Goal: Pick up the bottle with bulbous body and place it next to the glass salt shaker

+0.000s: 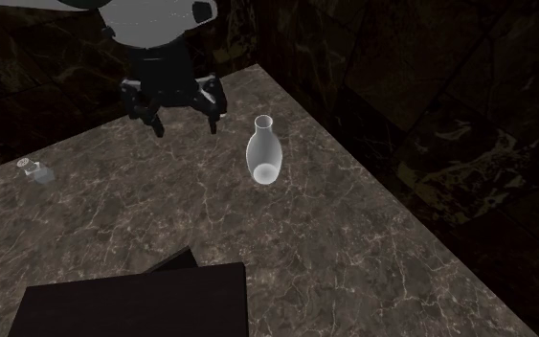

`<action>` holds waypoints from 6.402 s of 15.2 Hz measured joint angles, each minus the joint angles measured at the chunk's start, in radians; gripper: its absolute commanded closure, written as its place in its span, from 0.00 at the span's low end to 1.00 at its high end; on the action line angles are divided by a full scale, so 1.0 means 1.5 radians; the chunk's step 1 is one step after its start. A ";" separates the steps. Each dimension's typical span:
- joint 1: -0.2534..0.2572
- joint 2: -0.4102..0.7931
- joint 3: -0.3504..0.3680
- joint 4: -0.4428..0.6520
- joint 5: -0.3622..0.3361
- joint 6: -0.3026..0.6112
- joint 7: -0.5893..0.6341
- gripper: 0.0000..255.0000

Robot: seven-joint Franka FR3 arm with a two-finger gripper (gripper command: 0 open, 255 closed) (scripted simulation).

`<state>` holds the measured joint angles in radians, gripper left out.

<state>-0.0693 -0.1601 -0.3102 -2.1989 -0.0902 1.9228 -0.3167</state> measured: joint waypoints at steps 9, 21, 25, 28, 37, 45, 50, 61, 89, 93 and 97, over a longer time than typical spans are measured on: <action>-0.038 0.232 -0.038 0.176 0.067 0.048 -0.103 0.00; -0.098 0.425 -0.034 0.331 0.130 0.078 -0.173 0.00; -0.099 0.433 -0.033 0.320 0.133 0.096 -0.175 0.00; -0.100 0.434 -0.033 0.319 0.133 0.097 -0.175 0.00; -0.100 0.434 -0.033 0.319 0.133 0.097 -0.175 1.00; -0.097 0.417 -0.036 0.333 0.127 0.068 -0.173 1.00; -0.094 0.395 -0.040 0.346 0.119 0.034 -0.170 1.00; -0.094 0.367 -0.046 0.406 0.108 -0.052 -0.168 1.00; -0.111 0.368 -0.054 0.663 0.107 -0.307 -0.174 1.00; -0.119 0.384 -0.053 0.723 0.112 -0.351 -0.176 1.00; -0.136 0.416 -0.053 0.810 0.123 -0.407 -0.182 1.00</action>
<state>-0.2733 0.4635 -0.3900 -0.9836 0.0949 1.3126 -0.5891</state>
